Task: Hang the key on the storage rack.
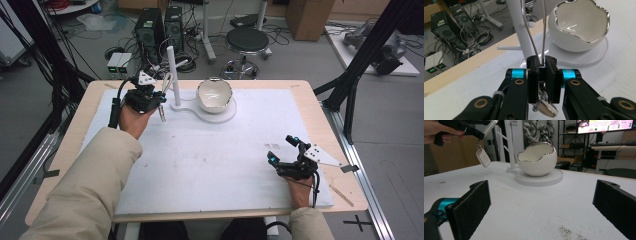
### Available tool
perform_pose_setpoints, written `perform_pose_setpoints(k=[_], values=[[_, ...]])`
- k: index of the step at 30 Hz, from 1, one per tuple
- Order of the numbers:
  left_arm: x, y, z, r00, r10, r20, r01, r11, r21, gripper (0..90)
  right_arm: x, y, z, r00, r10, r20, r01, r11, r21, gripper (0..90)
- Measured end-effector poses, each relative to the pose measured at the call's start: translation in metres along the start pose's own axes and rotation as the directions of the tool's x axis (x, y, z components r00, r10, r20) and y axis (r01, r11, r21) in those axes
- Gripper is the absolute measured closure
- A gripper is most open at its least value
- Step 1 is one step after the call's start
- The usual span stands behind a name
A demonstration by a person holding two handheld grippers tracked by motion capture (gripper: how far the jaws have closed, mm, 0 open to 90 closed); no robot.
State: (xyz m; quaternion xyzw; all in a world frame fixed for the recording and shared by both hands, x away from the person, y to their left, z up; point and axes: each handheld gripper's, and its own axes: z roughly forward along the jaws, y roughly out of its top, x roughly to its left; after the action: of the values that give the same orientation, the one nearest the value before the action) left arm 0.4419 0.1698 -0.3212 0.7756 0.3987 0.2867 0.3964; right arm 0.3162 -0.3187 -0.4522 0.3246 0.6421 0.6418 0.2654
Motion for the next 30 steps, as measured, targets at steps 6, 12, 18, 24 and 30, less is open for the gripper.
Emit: perform_pose_setpoints(k=[6,12,18,24,30], values=[[0.004,-0.003,0.009,0.9999,-0.013,-0.001,0.013,0.9997,0.02,81.8,0.0,0.0,0.0,1.0,0.002,-0.001,-0.002,1.0,0.0,0.5],[0.004,-0.005,0.018,0.9999,-0.011,-0.006,0.012,0.9995,0.031,81.7,0.0,0.0,0.0,1.0,0.009,0.0,-0.009,1.0,-0.002,0.5],[0.004,-0.008,0.026,0.9999,-0.004,-0.012,0.005,0.9989,0.046,81.7,0.0,0.0,0.0,1.0,0.01,-0.001,-0.01,1.0,-0.003,0.5],[0.004,-0.01,0.035,0.9998,-0.008,-0.016,0.009,0.9984,0.057,81.7,-0.001,0.0,0.0,1.0,0.007,-0.003,-0.007,1.0,-0.003,0.5],[0.006,-0.013,0.041,0.9997,-0.017,-0.015,0.018,0.9977,0.065,81.7,-0.001,0.0,0.0,0.9999,0.011,-0.003,-0.011,1.0,-0.001,0.5]])
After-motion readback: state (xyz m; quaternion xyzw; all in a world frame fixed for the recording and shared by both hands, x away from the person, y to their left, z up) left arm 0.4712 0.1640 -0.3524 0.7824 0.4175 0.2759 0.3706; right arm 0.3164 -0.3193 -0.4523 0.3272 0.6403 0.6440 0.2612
